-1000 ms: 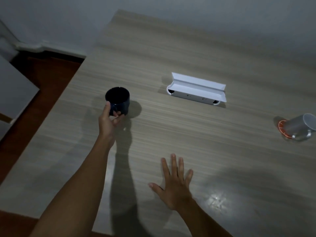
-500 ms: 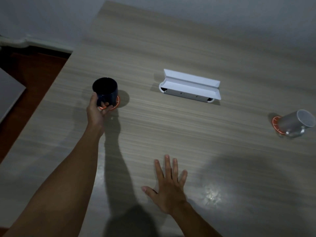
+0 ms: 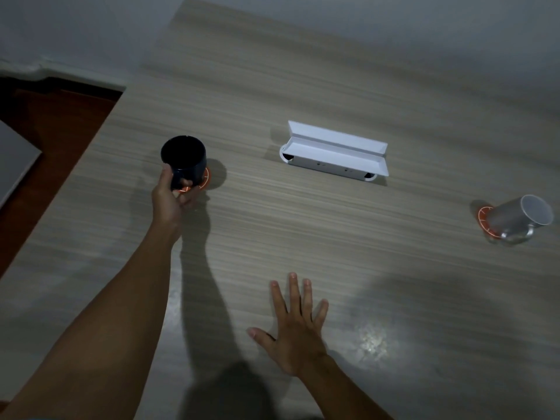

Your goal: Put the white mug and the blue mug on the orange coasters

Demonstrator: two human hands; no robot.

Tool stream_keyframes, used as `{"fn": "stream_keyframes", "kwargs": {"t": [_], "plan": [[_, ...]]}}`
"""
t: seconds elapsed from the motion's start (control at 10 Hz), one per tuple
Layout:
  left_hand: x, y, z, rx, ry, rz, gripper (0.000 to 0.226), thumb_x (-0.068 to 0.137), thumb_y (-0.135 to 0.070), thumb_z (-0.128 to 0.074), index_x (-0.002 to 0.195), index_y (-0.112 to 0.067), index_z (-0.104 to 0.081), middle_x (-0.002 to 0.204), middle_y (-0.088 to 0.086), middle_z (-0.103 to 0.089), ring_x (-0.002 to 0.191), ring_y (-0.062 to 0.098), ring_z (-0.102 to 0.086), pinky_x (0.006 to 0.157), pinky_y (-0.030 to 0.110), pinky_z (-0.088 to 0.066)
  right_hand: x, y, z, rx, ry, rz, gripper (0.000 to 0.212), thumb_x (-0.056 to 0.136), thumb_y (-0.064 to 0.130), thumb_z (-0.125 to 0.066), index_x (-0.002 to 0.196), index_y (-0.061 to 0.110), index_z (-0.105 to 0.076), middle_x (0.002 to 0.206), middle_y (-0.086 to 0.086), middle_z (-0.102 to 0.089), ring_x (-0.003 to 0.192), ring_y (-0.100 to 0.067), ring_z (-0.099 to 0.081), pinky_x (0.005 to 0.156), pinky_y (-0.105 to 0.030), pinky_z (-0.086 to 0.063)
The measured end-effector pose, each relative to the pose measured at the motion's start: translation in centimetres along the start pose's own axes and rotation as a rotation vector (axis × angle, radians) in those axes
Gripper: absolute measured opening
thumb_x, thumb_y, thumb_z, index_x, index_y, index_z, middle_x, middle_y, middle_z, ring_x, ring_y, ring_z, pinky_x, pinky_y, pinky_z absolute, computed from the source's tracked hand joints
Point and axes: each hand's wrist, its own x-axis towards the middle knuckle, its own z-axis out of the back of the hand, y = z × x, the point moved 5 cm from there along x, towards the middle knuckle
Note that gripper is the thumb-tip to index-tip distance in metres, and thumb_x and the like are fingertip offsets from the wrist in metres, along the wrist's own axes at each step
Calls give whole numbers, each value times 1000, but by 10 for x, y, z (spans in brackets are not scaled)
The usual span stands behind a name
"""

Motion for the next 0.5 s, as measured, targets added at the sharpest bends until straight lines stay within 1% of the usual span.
{"fn": "stream_keyframes", "kwargs": {"t": [0.1, 0.2, 0.3, 0.4, 0.5], "plan": [[-9, 4, -2, 2, 68, 28, 41, 102, -50, -39, 79, -23, -59, 72, -12, -71, 77, 27, -73, 66, 33, -50, 0, 0, 1, 13, 24, 4, 98, 77, 94, -17, 142, 50, 41, 154, 6, 52, 139, -25, 52, 112, -67, 26], [-21, 4, -3, -6, 107, 27, 36, 101, -51, -40, 92, -22, -59, 90, -8, -69, 85, 33, -75, 67, 33, -55, 0, -1, 3, 21, 44, 10, 98, 77, 94, -19, 140, 50, 42, 155, 4, 51, 139, -27, 52, 113, -68, 24], [-30, 5, 2, -17, 93, 9, 37, 101, -51, -40, 116, -20, -53, 101, -4, -68, 90, 38, -73, 76, 42, -54, -1, 0, 6, 22, 75, 9, 98, 78, 92, -21, 139, 49, 44, 155, 2, 52, 139, -30, 51, 113, -68, 24], [-41, 7, 11, -6, 46, -38, 38, 100, -50, -43, 125, -21, -41, 114, 2, -65, 83, 36, -75, 70, 42, -57, 0, -2, 10, 27, 99, 8, 99, 81, 88, -26, 142, 46, 41, 154, 1, 53, 140, -30, 51, 113, -68, 23], [-61, 21, 22, 31, 11, -81, 29, 102, -41, -46, 122, -22, -37, 116, 4, -61, 75, 29, -75, 69, 42, -57, -5, -3, 17, 16, 115, 37, 97, 85, 84, -30, 148, 46, 34, 156, 3, 50, 142, -28, 47, 116, -66, 20]]}}
